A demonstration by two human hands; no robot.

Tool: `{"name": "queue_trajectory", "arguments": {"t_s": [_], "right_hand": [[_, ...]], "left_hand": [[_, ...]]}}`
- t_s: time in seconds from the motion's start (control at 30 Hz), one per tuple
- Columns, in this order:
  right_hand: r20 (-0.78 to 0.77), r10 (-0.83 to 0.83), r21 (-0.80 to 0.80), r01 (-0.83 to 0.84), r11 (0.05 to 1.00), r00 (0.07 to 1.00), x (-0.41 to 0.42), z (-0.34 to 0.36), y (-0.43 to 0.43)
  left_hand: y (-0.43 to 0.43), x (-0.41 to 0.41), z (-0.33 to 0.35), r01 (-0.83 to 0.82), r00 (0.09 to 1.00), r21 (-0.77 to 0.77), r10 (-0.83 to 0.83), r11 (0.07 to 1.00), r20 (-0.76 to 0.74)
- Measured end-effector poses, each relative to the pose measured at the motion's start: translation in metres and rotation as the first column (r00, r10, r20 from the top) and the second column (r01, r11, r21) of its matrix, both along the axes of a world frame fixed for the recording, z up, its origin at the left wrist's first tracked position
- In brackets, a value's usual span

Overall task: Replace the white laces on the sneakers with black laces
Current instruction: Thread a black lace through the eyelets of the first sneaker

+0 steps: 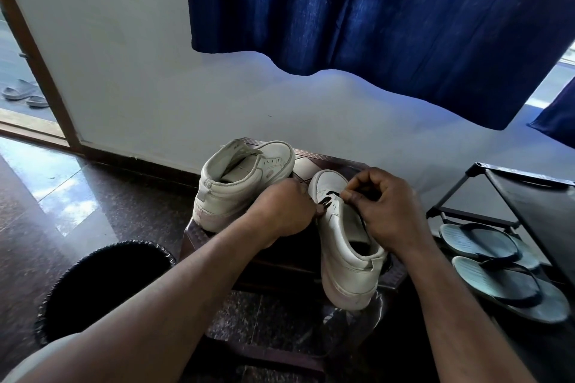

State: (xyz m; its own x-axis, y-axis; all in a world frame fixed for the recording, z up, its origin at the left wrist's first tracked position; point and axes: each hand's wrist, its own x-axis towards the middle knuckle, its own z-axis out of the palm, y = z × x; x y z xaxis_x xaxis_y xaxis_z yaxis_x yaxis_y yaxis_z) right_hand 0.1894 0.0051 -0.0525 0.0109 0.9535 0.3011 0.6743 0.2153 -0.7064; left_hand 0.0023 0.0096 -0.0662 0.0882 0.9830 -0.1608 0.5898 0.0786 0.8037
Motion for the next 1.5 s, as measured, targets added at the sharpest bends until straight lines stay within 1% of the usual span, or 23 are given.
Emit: {"name": "queue_trajectory", "arguments": {"t_s": [0.07, 0.1, 0.13, 0.2, 0.27, 0.33, 0.4, 0.5, 0.53, 0.6, 0.83, 0.87, 0.93, 1.03, 1.1, 1.13, 1.23, 1.3, 1.37, 1.4, 1.47, 1.5], "right_hand": [[-0.020, -0.009, 0.005, 0.009, 1.000, 1.000, 0.000, -0.001, 0.001], [-0.029, -0.011, 0.010, 0.012, 1.000, 1.000, 0.000, -0.002, 0.002], [-0.035, -0.012, 0.015, 0.012, 1.000, 0.999, 0.000, -0.002, 0.002], [-0.039, -0.010, 0.039, 0.011, 0.999, 0.999, 0.000, 0.000, 0.000], [-0.047, -0.011, 0.065, 0.014, 0.998, 0.999, 0.000, 0.001, -0.001], [-0.079, -0.007, 0.067, 0.012, 0.998, 0.997, 0.000, 0.001, -0.001], [-0.158, 0.009, 0.034, -0.004, 0.999, 0.987, 0.000, 0.001, 0.000], [-0.308, 0.040, -0.023, -0.049, 0.999, 0.951, 0.000, 0.002, 0.001], [-0.352, 0.042, -0.040, -0.059, 0.997, 0.935, 0.000, 0.002, 0.001], [-0.415, 0.030, -0.070, -0.065, 0.995, 0.909, -0.001, 0.002, 0.001], [-0.417, -0.059, -0.118, 0.011, 0.993, 0.907, 0.001, -0.004, 0.006], [-0.416, -0.067, -0.117, 0.020, 0.993, 0.907, 0.002, -0.004, 0.006], [-0.436, -0.072, -0.118, 0.023, 0.993, 0.897, 0.004, -0.004, 0.007], [-0.507, -0.046, -0.134, -0.025, 0.991, 0.861, 0.002, -0.003, 0.005], [-0.524, -0.044, -0.140, -0.035, 0.990, 0.851, 0.002, -0.004, 0.006], [-0.538, -0.048, -0.143, -0.035, 0.989, 0.841, 0.004, -0.004, 0.008], [-0.625, -0.075, -0.158, -0.031, 0.987, 0.777, 0.008, -0.004, 0.011], [-0.641, -0.099, -0.156, -0.003, 0.988, 0.761, 0.011, -0.004, 0.011], [-0.646, -0.118, -0.155, 0.021, 0.988, 0.754, 0.012, -0.001, 0.010], [-0.643, -0.119, -0.156, 0.023, 0.987, 0.757, 0.013, 0.001, 0.008], [-0.629, -0.123, -0.176, 0.014, 0.984, 0.768, 0.016, 0.003, 0.007], [-0.613, -0.123, -0.193, 0.003, 0.981, 0.781, 0.017, 0.004, 0.006]], "left_hand": [[-0.001, -0.002, 0.002, 0.029, 0.982, 0.006, -0.027, 1.000, -0.188], [-0.001, -0.003, 0.002, 0.044, 0.968, -0.001, -0.043, 0.999, -0.247], [-0.002, -0.004, 0.002, 0.056, 0.958, -0.011, -0.057, 0.998, -0.280], [-0.002, -0.006, 0.003, 0.076, 0.953, -0.024, -0.079, 0.997, -0.293], [-0.002, -0.008, 0.000, 0.095, 0.965, -0.018, -0.097, 0.995, -0.243], [-0.002, -0.008, -0.004, 0.080, 0.990, 0.022, -0.077, 0.997, -0.120], [-0.002, -0.009, -0.008, 0.047, 0.999, 0.063, -0.048, 0.997, 0.010], [-0.001, -0.007, -0.007, -0.003, 0.969, 0.010, 0.000, 1.000, 0.249], [-0.001, -0.006, -0.005, -0.013, 0.962, -0.007, 0.014, 1.000, 0.274], [-0.002, -0.003, -0.003, -0.012, 0.963, -0.019, 0.017, 1.000, 0.268], [-0.005, 0.008, -0.004, -0.002, 0.954, -0.067, 0.022, 0.998, 0.299], [-0.004, 0.008, -0.003, 0.006, 0.959, -0.067, 0.013, 0.998, 0.283], [-0.003, 0.007, -0.002, 0.018, 0.980, -0.053, -0.007, 0.998, 0.200], [-0.005, 0.003, 0.003, 0.061, 0.998, -0.001, -0.061, 0.998, -0.006], [-0.009, 0.002, 0.007, 0.100, 0.983, 0.034, -0.093, 0.994, -0.155], [-0.010, 0.002, 0.007, 0.103, 0.976, 0.043, -0.092, 0.994, -0.196], [-0.011, 0.000, 0.005, 0.093, 0.976, 0.039, -0.083, 0.995, -0.203], [-0.010, -0.002, 0.004, 0.092, 0.977, 0.021, -0.086, 0.996, -0.196], [-0.008, -0.005, 0.001, 0.058, 0.989, 0.025, -0.054, 0.998, -0.138], [-0.006, -0.006, -0.002, 0.035, 0.997, 0.026, -0.033, 0.999, -0.068], [-0.005, -0.006, -0.004, -0.001, 0.991, -0.004, 0.001, 1.000, 0.134], [-0.005, -0.005, -0.003, -0.012, 0.971, -0.035, 0.020, 0.999, 0.237]]}}
